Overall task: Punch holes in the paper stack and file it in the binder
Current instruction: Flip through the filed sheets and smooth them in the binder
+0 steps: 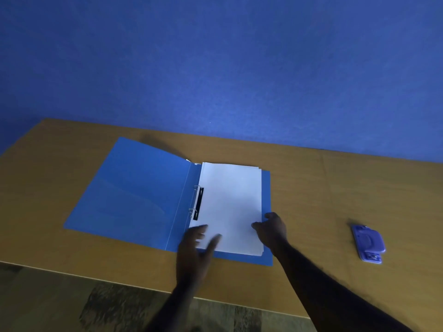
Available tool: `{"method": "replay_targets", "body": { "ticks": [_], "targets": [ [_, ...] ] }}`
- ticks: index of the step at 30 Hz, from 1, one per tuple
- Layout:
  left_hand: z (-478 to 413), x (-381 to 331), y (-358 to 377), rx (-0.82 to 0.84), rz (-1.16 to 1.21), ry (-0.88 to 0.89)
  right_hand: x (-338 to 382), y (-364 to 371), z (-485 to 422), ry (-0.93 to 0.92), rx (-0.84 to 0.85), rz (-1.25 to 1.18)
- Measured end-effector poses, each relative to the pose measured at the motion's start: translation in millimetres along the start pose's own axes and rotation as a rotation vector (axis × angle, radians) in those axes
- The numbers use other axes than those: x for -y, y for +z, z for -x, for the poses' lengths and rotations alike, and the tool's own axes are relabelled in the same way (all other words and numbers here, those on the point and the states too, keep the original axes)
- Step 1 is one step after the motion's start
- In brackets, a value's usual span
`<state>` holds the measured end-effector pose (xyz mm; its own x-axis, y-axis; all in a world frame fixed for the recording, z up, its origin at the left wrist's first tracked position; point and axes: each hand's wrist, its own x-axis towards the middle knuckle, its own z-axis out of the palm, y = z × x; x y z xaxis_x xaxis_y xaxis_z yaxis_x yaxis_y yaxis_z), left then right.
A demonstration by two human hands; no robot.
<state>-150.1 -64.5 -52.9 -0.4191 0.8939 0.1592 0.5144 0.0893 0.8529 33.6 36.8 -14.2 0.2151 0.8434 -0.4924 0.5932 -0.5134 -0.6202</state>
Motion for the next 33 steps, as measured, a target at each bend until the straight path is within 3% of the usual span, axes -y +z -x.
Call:
{"method": "replay_targets", "body": {
  "ticks": [5,7,9,12,18,27,33],
  "targets": [
    [-29.1,43.0,-50.5,-0.775,0.166,-0.431,-22.4,2.7,-2.2,-0.018,-0.051,0.168],
    [-44.4,57.1,-78.1,-0.937,0.345,-0.586,-27.3,1.9,-3.8,-0.046,-0.045,0.188],
    [-52.7,57.2,-92.5,-0.869,0.536,-0.644,-30.9,2.0,-4.9,-0.084,-0.036,0.200],
    [-51.7,63.2,-97.7,-0.711,0.458,-0.467,-35.5,1.9,-7.1,-0.104,-0.035,0.193],
    [-46.8,64.0,-94.3,-0.721,0.398,-0.327,-38.4,2.6,-12.4,-0.120,-0.044,0.176],
    [-9.7,16.5,-69.7,-0.361,-0.018,0.098,-46.5,1.0,-19.1,-0.149,-0.031,0.157],
    [-3.9,16.1,-58.5,-0.057,-0.164,0.243,-48.6,-0.1,-20.8,-0.170,-0.024,0.151]
  ]
}}
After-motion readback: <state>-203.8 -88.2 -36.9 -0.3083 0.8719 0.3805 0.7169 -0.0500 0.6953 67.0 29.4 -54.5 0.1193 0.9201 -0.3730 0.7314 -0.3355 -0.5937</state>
